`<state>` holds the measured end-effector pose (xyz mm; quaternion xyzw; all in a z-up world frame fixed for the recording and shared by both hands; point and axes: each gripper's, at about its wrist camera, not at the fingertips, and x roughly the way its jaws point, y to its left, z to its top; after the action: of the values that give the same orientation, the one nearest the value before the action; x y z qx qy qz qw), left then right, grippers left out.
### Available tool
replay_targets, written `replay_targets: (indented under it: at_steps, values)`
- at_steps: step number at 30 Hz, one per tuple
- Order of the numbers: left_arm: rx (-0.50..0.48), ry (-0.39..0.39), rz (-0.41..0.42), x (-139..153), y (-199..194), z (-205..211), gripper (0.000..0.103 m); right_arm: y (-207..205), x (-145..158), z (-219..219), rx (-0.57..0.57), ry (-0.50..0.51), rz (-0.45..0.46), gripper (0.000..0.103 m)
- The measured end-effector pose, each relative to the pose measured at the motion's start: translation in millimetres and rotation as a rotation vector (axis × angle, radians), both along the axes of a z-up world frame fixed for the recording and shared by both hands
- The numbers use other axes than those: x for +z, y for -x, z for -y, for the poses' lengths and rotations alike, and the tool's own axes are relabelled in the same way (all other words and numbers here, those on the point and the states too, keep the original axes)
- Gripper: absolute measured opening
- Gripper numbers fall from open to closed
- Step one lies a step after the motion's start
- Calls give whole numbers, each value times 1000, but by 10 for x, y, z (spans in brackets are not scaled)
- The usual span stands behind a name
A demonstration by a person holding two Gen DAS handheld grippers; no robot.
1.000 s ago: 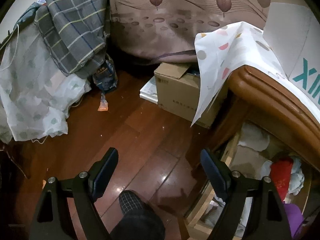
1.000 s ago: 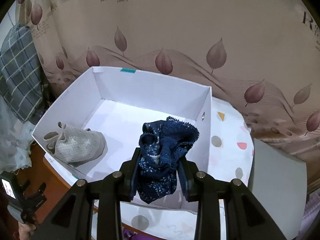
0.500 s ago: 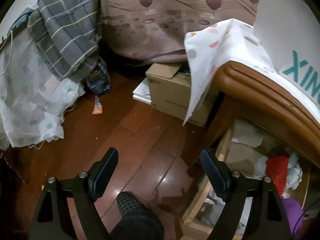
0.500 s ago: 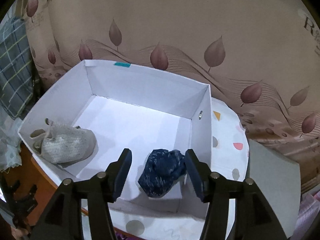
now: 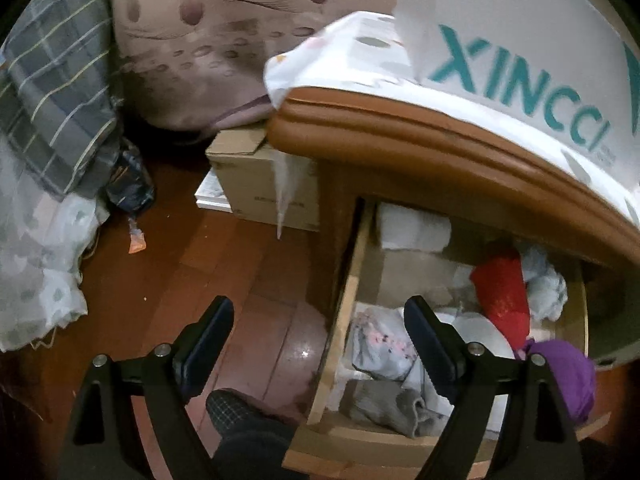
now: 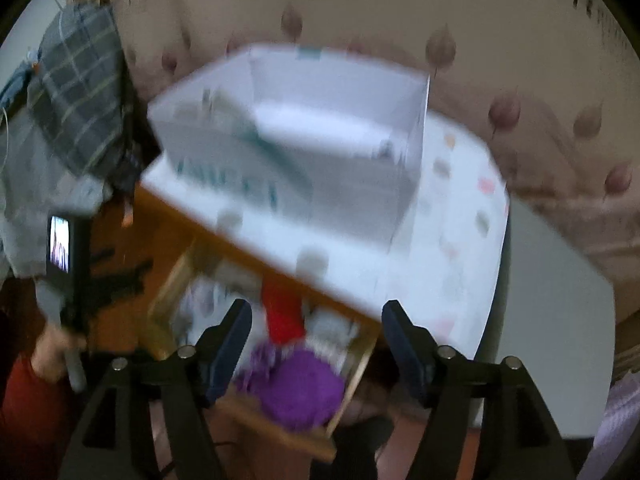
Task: Take underwear out of drawer
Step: 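Move the right tool down into the drawer to the purple bra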
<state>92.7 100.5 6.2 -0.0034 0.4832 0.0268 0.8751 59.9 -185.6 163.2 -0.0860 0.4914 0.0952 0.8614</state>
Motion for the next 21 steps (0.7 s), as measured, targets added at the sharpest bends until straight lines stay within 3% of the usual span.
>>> replay_targets:
  at_steps: [9, 16, 21]
  values:
    - [-40, 42, -46, -84, -20, 98, 86, 33, -1418, 104, -40, 4, -341, 83]
    - [-66, 11, -58, -122, -28, 202, 87, -194, -2011, -10, -38, 63, -390, 83]
    - [-75, -10, -66, -148, -28, 226, 88, -309, -2259, -65, -27, 93, -412, 83]
